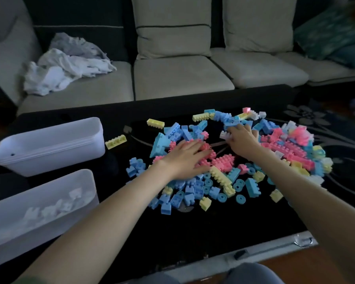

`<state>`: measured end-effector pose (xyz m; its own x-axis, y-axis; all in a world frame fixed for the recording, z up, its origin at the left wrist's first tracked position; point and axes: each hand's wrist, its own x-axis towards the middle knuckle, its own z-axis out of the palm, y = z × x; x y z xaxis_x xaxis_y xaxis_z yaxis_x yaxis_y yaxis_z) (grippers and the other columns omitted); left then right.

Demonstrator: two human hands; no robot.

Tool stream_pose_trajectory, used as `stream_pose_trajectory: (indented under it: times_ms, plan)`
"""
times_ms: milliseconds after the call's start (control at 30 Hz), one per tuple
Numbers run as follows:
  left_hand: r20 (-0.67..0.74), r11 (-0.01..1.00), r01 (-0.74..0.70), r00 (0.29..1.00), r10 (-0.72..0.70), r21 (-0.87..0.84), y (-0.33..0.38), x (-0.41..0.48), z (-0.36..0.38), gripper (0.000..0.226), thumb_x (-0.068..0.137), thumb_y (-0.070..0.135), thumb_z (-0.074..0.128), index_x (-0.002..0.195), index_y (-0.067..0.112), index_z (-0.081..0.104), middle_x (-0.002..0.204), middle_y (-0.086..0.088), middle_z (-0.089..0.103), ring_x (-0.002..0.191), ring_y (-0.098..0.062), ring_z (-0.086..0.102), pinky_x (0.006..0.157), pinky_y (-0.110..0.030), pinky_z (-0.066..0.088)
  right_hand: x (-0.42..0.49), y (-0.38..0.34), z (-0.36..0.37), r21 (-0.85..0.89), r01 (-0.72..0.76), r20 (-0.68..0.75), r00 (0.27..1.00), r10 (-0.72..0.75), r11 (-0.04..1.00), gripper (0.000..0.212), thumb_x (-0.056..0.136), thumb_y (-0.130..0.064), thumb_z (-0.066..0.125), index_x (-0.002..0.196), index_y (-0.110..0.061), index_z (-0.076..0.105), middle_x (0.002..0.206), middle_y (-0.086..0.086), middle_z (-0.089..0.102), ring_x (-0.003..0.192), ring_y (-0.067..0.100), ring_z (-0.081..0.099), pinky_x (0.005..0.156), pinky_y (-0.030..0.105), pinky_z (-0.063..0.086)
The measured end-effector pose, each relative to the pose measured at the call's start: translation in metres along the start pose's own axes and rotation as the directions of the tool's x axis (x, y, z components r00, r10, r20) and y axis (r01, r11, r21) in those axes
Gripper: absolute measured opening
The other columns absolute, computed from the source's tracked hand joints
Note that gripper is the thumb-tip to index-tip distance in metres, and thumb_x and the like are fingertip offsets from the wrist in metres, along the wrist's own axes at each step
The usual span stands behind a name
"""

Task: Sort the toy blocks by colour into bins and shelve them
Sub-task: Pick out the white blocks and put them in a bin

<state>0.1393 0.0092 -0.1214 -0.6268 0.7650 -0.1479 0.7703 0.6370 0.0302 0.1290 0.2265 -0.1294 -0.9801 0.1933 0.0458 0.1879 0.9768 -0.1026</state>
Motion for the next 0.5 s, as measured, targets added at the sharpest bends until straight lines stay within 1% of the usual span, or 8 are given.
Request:
stream_pose_trajectory:
  times_ms: [100, 200, 267, 333, 367, 400, 467, 500]
  plan:
    - [-0.039, 0.999, 0.036, 0.999, -0.036, -0.012, -0.009, -0.006, 0.001, 0.062, 0.099, 0.054, 0.027, 0.152, 0.026, 0.015, 0.161, -0.001, 0.004, 0.147, -0.018, -0.003, 0.118, -0.040, 0.001, 0.004, -0.004, 0.001, -0.018, 0.020, -0.029, 0.999, -0.020, 1.000, 0.028, 0.093, -0.024, 0.047, 0.120, -0.018, 0.052, 0.125, 0.006, 0.048, 0.123, 0.027, 0.032, 0.096, 0.040, 0.025]
    - [-0.110, 0.997, 0.074, 0.991, -0.076, -0.020, -0.010, -0.012, -0.002, 0.057, 0.100, 0.045, 0.034, 0.150, 0.021, 0.023, 0.159, -0.003, 0.011, 0.147, -0.019, 0.003, 0.118, -0.037, 0.003, -0.006, -0.011, -0.007, 0.086, 0.081, -0.121, 0.990, -0.070, 0.993, 0.029, 0.092, -0.027, 0.049, 0.119, -0.019, 0.054, 0.122, 0.004, 0.053, 0.123, 0.026, 0.034, 0.096, 0.040, 0.025]
    - [-0.191, 0.994, 0.091, 0.976, -0.101, -0.063, -0.001, -0.015, -0.007, 0.060, 0.100, 0.042, 0.037, 0.151, 0.017, 0.020, 0.159, -0.006, 0.012, 0.147, -0.021, 0.007, 0.118, -0.035, 0.006, -0.022, -0.020, -0.021, 0.175, 0.127, -0.179, 0.979, -0.095, 0.976, 0.029, 0.092, -0.030, 0.049, 0.119, -0.019, 0.055, 0.118, 0.001, 0.056, 0.121, 0.024, 0.037, 0.097, 0.041, 0.025]
    - [-0.279, 0.981, 0.094, 0.950, -0.138, -0.168, 0.014, -0.016, -0.015, 0.067, 0.099, 0.041, 0.041, 0.152, 0.014, 0.011, 0.159, -0.006, 0.011, 0.146, -0.021, 0.009, 0.118, -0.033, 0.009, -0.040, -0.029, -0.034, 0.238, 0.207, -0.178, 0.970, -0.167, 0.949, 0.029, 0.092, -0.034, 0.051, 0.117, -0.020, 0.056, 0.111, -0.003, 0.058, 0.116, 0.021, 0.043, 0.099, 0.042, 0.029]
    - [-0.327, 0.976, 0.073, 0.935, -0.138, -0.203, 0.023, -0.018, -0.020, 0.071, 0.098, 0.039, 0.044, 0.152, 0.012, 0.007, 0.159, -0.006, 0.012, 0.146, -0.021, 0.011, 0.117, -0.032, 0.011, -0.050, -0.033, -0.040, 0.286, 0.253, -0.160, 0.964, -0.214, 0.924, 0.029, 0.091, -0.034, 0.054, 0.116, -0.019, 0.056, 0.107, -0.005, 0.058, 0.111, 0.019, 0.048, 0.098, 0.040, 0.034]
    - [-0.368, 0.978, 0.044, 0.922, -0.119, -0.205, 0.032, -0.018, -0.025, 0.074, 0.097, 0.037, 0.048, 0.152, 0.011, 0.005, 0.158, -0.008, 0.015, 0.145, -0.022, 0.014, 0.117, -0.032, 0.015, -0.060, -0.035, -0.046, 0.358, 0.290, -0.130, 0.957, -0.260, 0.888, 0.029, 0.090, -0.033, 0.056, 0.115, -0.017, 0.055, 0.104, -0.007, 0.059, 0.105, 0.016, 0.053, 0.094, 0.035, 0.041]
    - [-0.408, 0.984, -0.002, 0.910, -0.072, -0.178, 0.050, -0.018, -0.033, 0.075, 0.097, 0.028, 0.052, 0.152, 0.011, 0.005, 0.151, -0.011, 0.030, 0.137, -0.025, 0.030, 0.109, -0.034, 0.030, -0.079, -0.036, -0.055, 0.510, 0.297, -0.068, 0.949, -0.306, 0.808, 0.028, 0.089, -0.029, 0.060, 0.112, -0.015, 0.052, 0.102, -0.007, 0.060, 0.092, 0.008, 0.059, 0.079, 0.020, 0.048]
    - [-0.411, 0.983, -0.009, 0.909, -0.069, -0.185, 0.057, -0.019, -0.035, 0.072, 0.097, 0.023, 0.051, 0.152, 0.010, 0.005, 0.142, -0.014, 0.041, 0.129, -0.026, 0.039, 0.101, -0.034, 0.037, -0.087, -0.034, -0.059, 0.571, 0.274, -0.048, 0.952, -0.302, 0.774, 0.027, 0.089, -0.027, 0.061, 0.111, -0.015, 0.050, 0.101, -0.007, 0.061, 0.088, 0.005, 0.060, 0.076, 0.018, 0.049]
